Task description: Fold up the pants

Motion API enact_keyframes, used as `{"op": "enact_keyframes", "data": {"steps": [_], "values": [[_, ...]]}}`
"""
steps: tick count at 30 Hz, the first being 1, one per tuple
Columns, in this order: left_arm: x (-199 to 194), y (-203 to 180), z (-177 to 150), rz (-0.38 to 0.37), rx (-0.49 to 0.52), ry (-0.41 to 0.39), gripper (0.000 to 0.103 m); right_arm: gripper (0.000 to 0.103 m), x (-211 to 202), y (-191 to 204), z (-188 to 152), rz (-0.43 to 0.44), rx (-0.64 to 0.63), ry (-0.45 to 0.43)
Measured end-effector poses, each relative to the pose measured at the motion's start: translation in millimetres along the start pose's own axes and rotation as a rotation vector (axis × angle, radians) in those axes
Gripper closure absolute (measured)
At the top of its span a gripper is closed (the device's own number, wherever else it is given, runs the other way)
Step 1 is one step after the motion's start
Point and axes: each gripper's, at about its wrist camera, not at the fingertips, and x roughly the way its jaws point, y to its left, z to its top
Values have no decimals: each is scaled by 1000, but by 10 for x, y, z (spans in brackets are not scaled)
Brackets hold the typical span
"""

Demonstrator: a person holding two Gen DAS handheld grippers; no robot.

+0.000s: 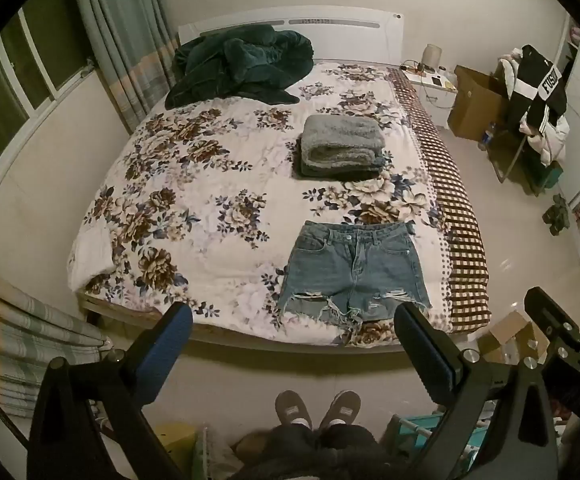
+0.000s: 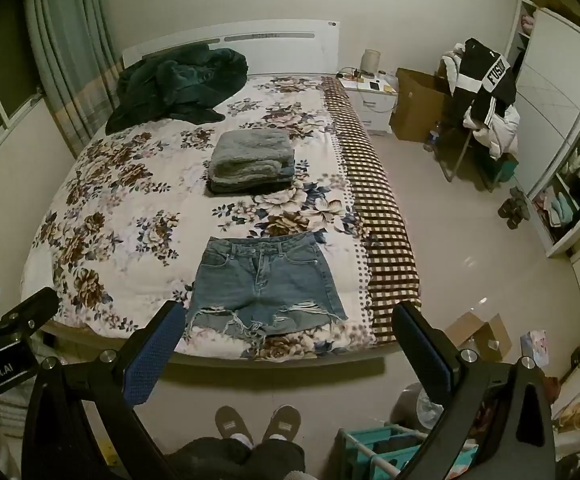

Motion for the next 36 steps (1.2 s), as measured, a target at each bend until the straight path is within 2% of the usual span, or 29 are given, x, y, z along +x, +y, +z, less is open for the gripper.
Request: {"op": "enact_keyframes", "data": {"steps": [36], "values": [[0,0,2,13,7,1,0,0,-103,8,-31,9,-11,13]]}}
